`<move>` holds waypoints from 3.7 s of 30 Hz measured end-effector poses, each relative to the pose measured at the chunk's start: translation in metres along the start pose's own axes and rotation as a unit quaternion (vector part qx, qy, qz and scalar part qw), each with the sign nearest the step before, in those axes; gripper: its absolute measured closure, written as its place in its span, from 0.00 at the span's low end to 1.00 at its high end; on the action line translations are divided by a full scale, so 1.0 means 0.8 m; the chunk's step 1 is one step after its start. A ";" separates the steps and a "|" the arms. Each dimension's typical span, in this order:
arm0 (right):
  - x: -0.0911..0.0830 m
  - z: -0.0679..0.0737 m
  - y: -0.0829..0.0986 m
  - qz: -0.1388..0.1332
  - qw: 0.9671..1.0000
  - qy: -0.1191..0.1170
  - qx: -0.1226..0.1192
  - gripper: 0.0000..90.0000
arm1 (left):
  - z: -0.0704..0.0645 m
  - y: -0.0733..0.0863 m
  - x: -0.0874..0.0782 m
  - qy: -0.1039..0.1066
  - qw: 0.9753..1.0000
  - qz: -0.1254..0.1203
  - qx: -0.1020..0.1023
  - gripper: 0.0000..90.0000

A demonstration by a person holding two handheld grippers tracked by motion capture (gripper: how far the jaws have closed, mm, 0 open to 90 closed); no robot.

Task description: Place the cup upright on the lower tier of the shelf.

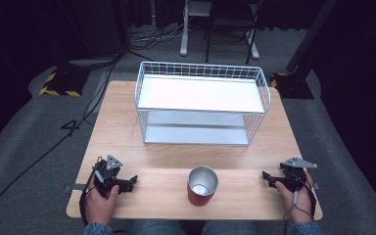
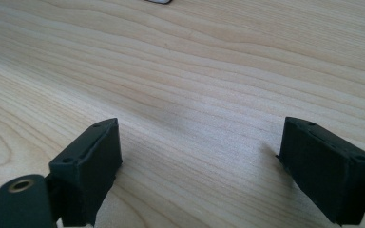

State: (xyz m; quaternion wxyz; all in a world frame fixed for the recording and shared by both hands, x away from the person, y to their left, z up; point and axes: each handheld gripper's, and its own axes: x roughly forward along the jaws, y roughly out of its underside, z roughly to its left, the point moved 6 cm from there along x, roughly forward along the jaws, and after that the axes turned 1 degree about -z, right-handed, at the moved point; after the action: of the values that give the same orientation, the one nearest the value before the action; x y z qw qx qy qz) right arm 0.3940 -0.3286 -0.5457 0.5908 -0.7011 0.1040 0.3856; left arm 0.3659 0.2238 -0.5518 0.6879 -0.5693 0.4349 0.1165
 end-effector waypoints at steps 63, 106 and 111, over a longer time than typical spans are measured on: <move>-0.090 0.116 -0.029 -0.158 0.983 -0.092 -0.018 0.18 | 0.001 0.000 0.000 -0.003 1.000 0.000 -0.002 0.00; -0.038 0.283 -0.033 -0.110 0.958 -0.249 -0.091 0.18 | 0.001 0.000 0.000 -0.003 1.000 0.000 -0.002 0.00; -0.029 0.290 -0.033 -0.105 0.957 -0.258 -0.084 0.17 | 0.001 0.000 0.000 -0.003 1.000 0.000 -0.001 0.00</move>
State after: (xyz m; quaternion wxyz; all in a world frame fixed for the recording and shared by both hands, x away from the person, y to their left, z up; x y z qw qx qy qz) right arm 0.2970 -0.1180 -0.5119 0.5732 -0.6318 -0.1591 0.4969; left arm 0.3666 0.2245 -0.5517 0.6883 -0.5699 0.4329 0.1186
